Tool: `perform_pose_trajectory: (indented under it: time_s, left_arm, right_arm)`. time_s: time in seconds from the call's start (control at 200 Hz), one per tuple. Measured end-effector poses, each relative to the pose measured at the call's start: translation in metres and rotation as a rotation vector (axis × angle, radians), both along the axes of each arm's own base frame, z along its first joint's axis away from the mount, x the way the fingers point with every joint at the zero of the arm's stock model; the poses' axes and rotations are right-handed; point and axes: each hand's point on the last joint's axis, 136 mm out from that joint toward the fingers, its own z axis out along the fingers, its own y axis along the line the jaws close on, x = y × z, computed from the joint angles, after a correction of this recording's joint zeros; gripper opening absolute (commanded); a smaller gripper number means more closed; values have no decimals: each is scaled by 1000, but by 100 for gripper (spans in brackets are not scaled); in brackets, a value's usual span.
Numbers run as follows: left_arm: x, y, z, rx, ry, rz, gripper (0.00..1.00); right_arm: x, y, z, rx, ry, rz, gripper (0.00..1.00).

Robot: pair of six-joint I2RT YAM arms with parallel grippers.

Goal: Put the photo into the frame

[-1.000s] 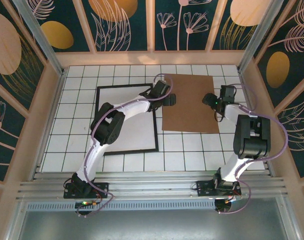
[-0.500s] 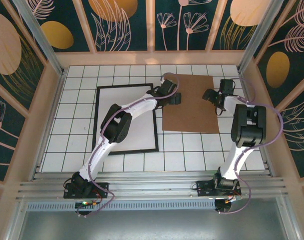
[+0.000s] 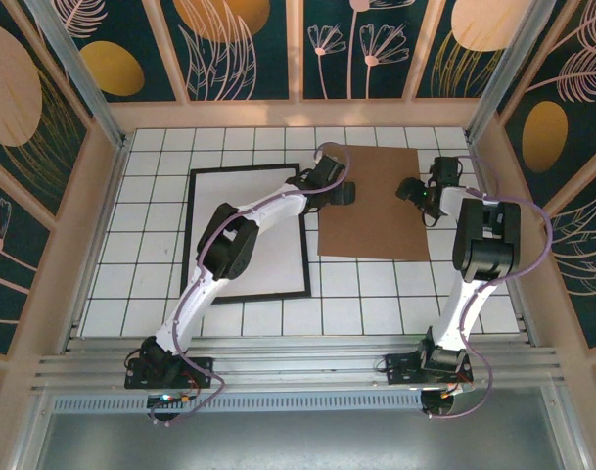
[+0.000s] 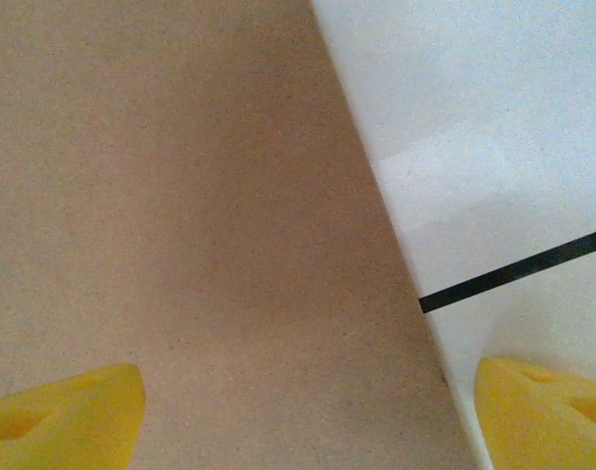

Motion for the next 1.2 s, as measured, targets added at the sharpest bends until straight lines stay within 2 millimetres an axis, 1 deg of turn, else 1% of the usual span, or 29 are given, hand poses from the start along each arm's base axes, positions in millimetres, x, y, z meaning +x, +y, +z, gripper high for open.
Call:
perform_pose_trajectory:
  time_s: [0.155,0.29,0.415,0.515,0.61,0.711,0.831,0.896,0.996,1.201]
  left_arm:
    - [0,0,1,-20,4,-2,94]
    - [0,0,3,-39,13,-1,94]
    - [3,4,2,-41,16,11,94]
    - [5,7,3,-43,17,19,94]
    - [6,9,2,-47,18,25,94]
    - [6,10,4,-54,14,29,95]
    - [6,13,3,-60,18,37,95]
    - [5,13,7,-79,21,39,95]
    - [2,15,8,-102,36,46,95]
    - [-3,17,11,-135,41,44,94]
  right_arm:
    - [0,1,1,44,-8,14,79]
    - [-3,-2,3,92,-32,22,70]
    - [-13,0,5,170,-51,33,64]
    - [-24,3,13,248,-80,33,60]
    - [-34,5,33,315,-144,33,58]
    - [-38,9,63,377,-246,45,56]
    - [-41,20,103,445,-389,91,55]
    - [-43,25,118,481,-448,110,54]
    - [-47,30,127,538,-489,113,55]
    - [-53,30,128,659,-482,-9,54]
